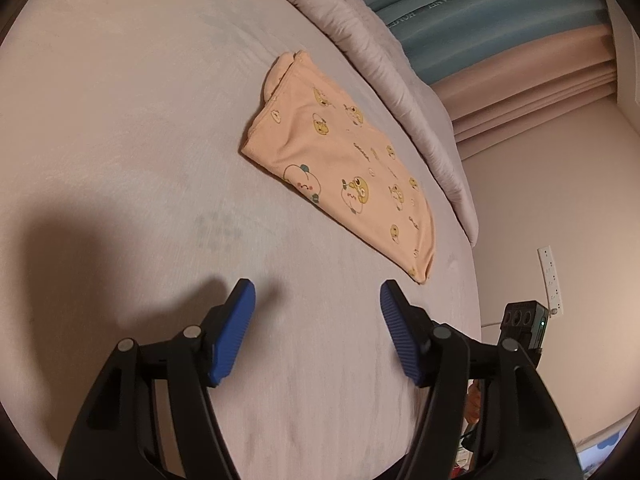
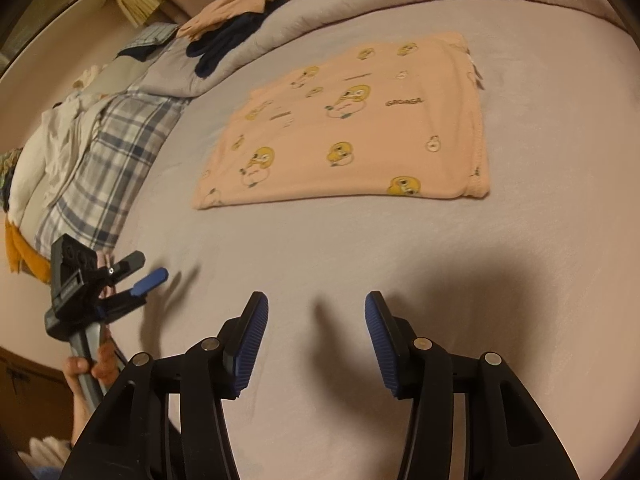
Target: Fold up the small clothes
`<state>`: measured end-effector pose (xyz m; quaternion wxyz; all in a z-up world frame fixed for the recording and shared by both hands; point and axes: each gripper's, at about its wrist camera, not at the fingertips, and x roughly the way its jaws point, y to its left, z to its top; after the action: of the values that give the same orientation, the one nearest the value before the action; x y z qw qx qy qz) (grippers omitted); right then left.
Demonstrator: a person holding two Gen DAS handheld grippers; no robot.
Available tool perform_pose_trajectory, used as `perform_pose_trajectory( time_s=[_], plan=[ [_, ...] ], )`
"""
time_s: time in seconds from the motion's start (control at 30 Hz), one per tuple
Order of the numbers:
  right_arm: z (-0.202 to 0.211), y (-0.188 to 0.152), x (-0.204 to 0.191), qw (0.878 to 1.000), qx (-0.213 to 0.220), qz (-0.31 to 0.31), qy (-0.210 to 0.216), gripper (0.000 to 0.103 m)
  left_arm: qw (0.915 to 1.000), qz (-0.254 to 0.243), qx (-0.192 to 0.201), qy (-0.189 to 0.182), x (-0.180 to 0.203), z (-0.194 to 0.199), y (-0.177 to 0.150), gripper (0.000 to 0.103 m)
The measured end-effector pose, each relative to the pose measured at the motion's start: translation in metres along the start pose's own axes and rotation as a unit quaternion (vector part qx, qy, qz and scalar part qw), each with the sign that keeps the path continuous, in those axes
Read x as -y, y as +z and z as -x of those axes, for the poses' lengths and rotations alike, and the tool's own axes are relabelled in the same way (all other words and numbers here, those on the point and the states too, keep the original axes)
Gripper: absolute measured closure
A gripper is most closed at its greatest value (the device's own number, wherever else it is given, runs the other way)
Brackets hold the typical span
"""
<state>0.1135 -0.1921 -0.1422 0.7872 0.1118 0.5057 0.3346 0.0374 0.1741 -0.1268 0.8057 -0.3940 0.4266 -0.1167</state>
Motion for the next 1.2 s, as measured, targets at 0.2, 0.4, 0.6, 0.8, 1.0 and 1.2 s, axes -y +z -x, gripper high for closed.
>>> perform_pose_trajectory(
  time_s=[0.2,0.4,0.6,0.8,1.0,1.2],
  plan=[
    [-0.003,0.0,-0.008,1.0,-0.001,0.007,0.009,0.051,1.0,0.0,0.007,0.0,-0.001,0.007,-0.008,0.037],
    [-0.004,0.0,-0.015,1.0,0.0,0.012,0.007,0.048,1.0,-0.003,0.008,-0.002,0.0,0.005,-0.007,0.037],
    [-0.004,0.002,-0.013,1.0,-0.001,0.0,0.005,0.034,0.9999,-0.001,0.013,-0.003,-0.001,0.003,-0.004,0.03],
    [-0.002,0.005,-0.008,1.0,0.009,-0.017,0.007,0.03,0.9999,0.006,0.015,-0.002,-0.003,0.0,0.003,0.023],
    [-0.003,0.007,-0.004,1.0,0.014,-0.027,0.008,0.029,0.9999,0.011,0.009,-0.002,-0.006,-0.007,0.012,0.023],
    [-0.007,0.012,-0.001,0.999,0.013,-0.032,0.01,0.029,0.9999,0.014,0.006,0.004,-0.011,-0.015,0.021,0.022]
  ],
)
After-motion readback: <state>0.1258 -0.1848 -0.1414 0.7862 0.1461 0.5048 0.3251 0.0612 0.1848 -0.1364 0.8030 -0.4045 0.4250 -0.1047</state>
